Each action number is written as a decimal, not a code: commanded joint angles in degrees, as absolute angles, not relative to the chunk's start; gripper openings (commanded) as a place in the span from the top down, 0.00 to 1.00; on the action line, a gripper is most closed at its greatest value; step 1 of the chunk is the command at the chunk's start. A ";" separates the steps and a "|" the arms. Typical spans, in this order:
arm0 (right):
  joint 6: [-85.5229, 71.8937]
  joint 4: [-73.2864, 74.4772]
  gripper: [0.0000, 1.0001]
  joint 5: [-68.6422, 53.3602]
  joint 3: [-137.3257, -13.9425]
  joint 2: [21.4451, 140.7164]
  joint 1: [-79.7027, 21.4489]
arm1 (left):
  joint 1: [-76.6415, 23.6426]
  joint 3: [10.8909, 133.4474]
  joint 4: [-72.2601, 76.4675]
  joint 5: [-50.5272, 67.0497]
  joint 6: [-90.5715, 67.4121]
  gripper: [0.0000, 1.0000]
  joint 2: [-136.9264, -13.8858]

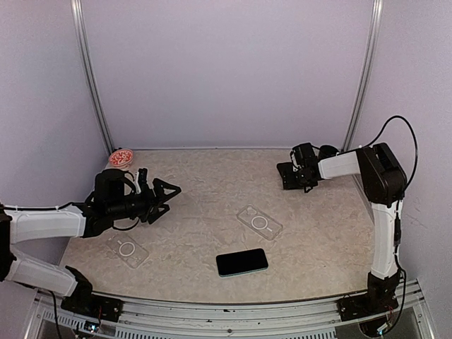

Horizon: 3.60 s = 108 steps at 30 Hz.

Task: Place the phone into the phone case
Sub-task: Place the phone with the phone case at the corner of the board, then pick up the phone at the center of the board.

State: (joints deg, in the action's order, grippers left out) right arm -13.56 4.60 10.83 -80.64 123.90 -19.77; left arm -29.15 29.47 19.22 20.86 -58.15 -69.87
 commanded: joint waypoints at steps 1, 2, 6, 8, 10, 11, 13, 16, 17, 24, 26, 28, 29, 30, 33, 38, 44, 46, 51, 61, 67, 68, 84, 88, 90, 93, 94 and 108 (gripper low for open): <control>-15.99 6.60 0.19 13.99 -80.61 123.72 -19.51 | -28.65 28.50 19.88 19.94 -56.91 0.01 -68.77; -15.86 7.37 0.19 14.50 -81.51 124.32 -19.40 | -28.65 28.50 19.74 19.93 -56.78 0.01 -68.74; -15.78 9.29 0.17 15.31 -84.53 126.14 -19.34 | -28.65 28.43 19.20 19.51 -56.59 0.01 -68.24; -16.85 9.84 0.16 14.77 -85.32 126.49 -19.34 | -28.66 28.11 19.07 19.14 -56.55 0.01 -67.79; -18.27 10.48 0.16 13.37 -86.05 126.74 -19.34 | -28.65 27.87 19.07 18.93 -56.60 0.01 -67.55; -18.76 10.47 0.16 12.94 -86.19 126.82 -19.42 | -28.65 27.71 19.14 18.90 -56.79 0.01 -67.46; -19.32 10.38 0.15 13.06 -86.30 126.98 -19.51 | -28.65 27.61 19.41 19.04 -57.15 0.01 -67.41; -18.49 11.09 0.12 13.79 -87.13 127.57 -19.43 | -28.67 27.68 19.35 18.96 -57.25 0.01 -66.94; -18.20 11.80 0.11 13.87 -87.82 127.95 -19.46 | -28.66 27.73 19.25 18.98 -57.19 0.01 -66.77; -17.75 12.66 0.02 15.28 -86.14 123.91 -19.67 | -28.65 28.99 16.17 17.95 -55.78 0.01 -65.67; -16.90 11.61 0.00 15.91 -83.37 119.31 -20.26 | -28.65 29.97 13.51 16.25 -53.39 0.01 -64.62; -15.48 10.96 0.00 16.90 -80.55 114.83 -21.80 | -28.50 30.93 10.71 14.12 -50.96 0.01 -62.91; -14.72 10.50 0.01 17.47 -78.94 112.55 -22.76 | -28.11 30.89 9.84 13.74 -50.23 0.01 -62.24; -13.68 10.04 0.01 17.64 -77.47 110.33 -23.75 | -27.25 30.61 9.26 14.06 -49.83 0.01 -61.25; -12.88 10.69 0.01 16.68 -73.96 104.34 -26.90 | -23.63 29.60 8.41 16.00 -49.73 0.01 -58.80; -10.63 9.54 0.01 10.30 -66.91 95.26 -33.00 | -19.35 30.63 2.82 15.44 -47.88 0.01 -56.37; -2.29 5.80 0.01 -1.25 -57.39 84.97 -40.59 | -18.46 30.11 0.18 16.58 -46.61 0.01 -54.77; 1.71 6.45 0.01 -3.99 -55.10 82.72 -42.46 | -18.51 28.27 1.16 18.17 -47.83 0.01 -54.67; 11.29 4.78 0.01 -18.17 -47.27 76.68 -46.93 | -18.55 22.04 5.83 20.10 -51.33 0.01 -53.11; 20.20 -2.82 0.01 -26.39 -38.17 76.31 -49.07 | -20.61 18.16 8.02 20.01 -53.64 0.01 -49.02; 22.80 -3.12 0.01 -27.75 -38.97 84.72 -49.34 | -23.35 17.67 9.02 18.57 -54.57 0.01 -48.74; 22.99 -3.90 0.01 -27.40 -38.71 85.76 -49.46 | -23.76 17.67 9.26 18.48 -54.74 0.01 -48.77; 22.18 -8.21 0.01 -19.34 -40.71 92.70 -49.48 | -29.35 18.02 11.27 14.94 -57.21 0.01 -50.10; 22.71 -6.96 0.01 -23.16 -41.37 93.42 -49.48 | -30.12 17.93 11.51 14.61 -57.39 0.01 -50.65; 24.40 -5.62 0.01 -28.63 -40.87 93.24 -49.48 | -30.23 17.93 11.37 14.59 -57.47 0.01 -50.58; 25.74 -3.96 0.00 -32.81 -40.47 93.62 -49.47 | -30.32 17.56 11.46 14.37 -57.45 0.01 -50.45; 26.11 -3.99 0.01 -33.01 -40.25 93.87 -49.55 | -30.32 17.39 11.76 14.34 -57.59 0.01 -50.53; 28.62 -4.17 0.00 -29.61 -41.86 97.68 -50.10 | -31.72 17.40 13.51 14.43 -58.55 0.01 -52.25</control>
State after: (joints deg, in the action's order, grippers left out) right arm 27.42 -5.04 -30.00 -40.47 95.74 -49.04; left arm -31.29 17.58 12.01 14.85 -58.52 -52.18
